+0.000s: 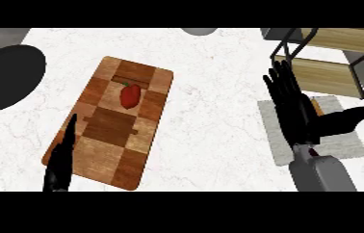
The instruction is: Pick the pear from the placemat and place it in the tiered shelf
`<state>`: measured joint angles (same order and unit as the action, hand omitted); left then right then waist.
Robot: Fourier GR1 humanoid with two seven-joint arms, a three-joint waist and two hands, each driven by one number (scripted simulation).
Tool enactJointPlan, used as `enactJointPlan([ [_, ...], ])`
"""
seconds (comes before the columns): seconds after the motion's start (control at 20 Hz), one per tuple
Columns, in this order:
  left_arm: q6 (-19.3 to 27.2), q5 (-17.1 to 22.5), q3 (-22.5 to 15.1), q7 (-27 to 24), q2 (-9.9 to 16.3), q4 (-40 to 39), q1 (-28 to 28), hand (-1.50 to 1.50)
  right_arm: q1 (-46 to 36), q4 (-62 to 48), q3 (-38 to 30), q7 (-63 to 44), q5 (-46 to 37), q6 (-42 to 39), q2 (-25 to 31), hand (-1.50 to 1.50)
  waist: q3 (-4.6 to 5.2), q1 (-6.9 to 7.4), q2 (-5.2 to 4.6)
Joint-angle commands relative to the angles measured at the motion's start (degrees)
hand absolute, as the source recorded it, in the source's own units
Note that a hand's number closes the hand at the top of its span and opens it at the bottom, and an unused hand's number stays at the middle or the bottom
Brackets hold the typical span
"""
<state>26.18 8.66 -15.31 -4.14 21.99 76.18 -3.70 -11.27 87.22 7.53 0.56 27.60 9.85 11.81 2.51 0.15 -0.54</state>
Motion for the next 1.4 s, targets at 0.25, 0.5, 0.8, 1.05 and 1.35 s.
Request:
enactJointPlan([
  [0.25,-0.76,-0.72,-1.51,-2.00,8.18,23.16,-13.45,0.00,-0.79,-13.49,-7.04,-14.42,-1.95,-2.72,18.64,-1.50,-2.06,-4.90,-0.45],
  [0.5,-0.75,-0.82,1.07,-1.33,12.42,22.54,-20.23,0.00,4.38,-19.21,-6.22,-13.68,-11.76,4.05,24.89,1.50,-0.74,-8.17,-1.39],
  [0.8,-7.36,2.44,-3.14,0.96,7.42,23.54,-2.12,0.00,-2.20,-30.12,-13.50,-8.65,-15.46,16.60,25.47,-1.50,-2.60,-4.05,-1.32],
  [1.05,-8.36,0.98,-6.05,4.31,1.36,15.12,9.14,0.00,-6.09,-41.61,-19.04,-3.05,-7.86,-2.36,30.80,-1.50,-2.69,-1.03,-0.34],
  [1.35,-8.86,0.38,-6.96,6.13,-1.80,12.81,12.25,0.00,-12.45,-43.75,-10.87,-12.83,-13.68,-15.12,38.02,-1.50,-2.54,0.53,0.15],
])
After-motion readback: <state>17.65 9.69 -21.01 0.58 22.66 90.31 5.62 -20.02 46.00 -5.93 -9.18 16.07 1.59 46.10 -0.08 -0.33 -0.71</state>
